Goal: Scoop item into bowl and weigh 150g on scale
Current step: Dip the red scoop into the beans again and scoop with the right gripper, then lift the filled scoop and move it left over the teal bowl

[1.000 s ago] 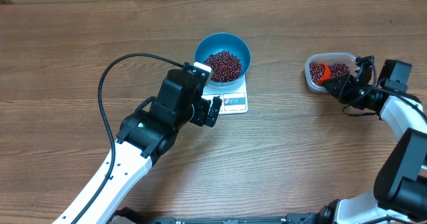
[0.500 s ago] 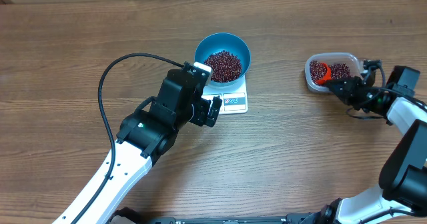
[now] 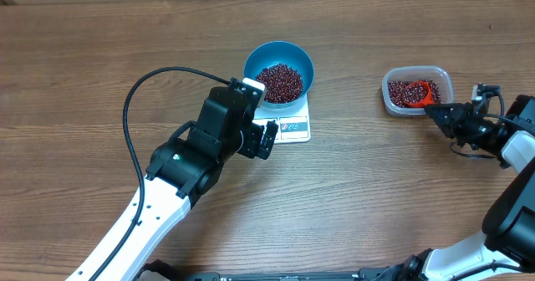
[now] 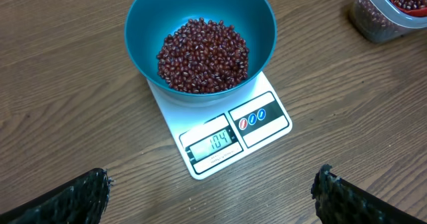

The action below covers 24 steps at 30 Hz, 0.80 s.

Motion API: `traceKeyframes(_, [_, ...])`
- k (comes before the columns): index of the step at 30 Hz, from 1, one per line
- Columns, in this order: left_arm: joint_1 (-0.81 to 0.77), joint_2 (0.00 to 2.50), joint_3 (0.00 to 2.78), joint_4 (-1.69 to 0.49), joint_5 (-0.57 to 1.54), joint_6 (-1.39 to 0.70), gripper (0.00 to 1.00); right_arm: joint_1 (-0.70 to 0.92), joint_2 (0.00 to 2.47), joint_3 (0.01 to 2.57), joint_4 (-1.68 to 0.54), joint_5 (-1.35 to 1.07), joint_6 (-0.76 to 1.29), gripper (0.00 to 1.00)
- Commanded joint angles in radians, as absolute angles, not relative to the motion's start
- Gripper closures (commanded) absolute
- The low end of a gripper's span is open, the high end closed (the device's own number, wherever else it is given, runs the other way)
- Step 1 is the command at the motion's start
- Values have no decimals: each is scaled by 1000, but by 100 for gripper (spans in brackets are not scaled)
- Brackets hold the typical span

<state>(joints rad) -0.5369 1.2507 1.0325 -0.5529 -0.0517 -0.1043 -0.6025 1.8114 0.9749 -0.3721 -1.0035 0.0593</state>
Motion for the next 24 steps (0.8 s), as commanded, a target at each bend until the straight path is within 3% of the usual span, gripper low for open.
traceKeyframes(1, [-537, 1255, 1032, -550, -40, -93, 0, -617, 1825, 970, -367, -1103, 57, 96])
traceKeyframes(24, [-537, 1255, 1032, -550, -40, -93, 0, -637, 1825, 970, -346, -1375, 110, 96])
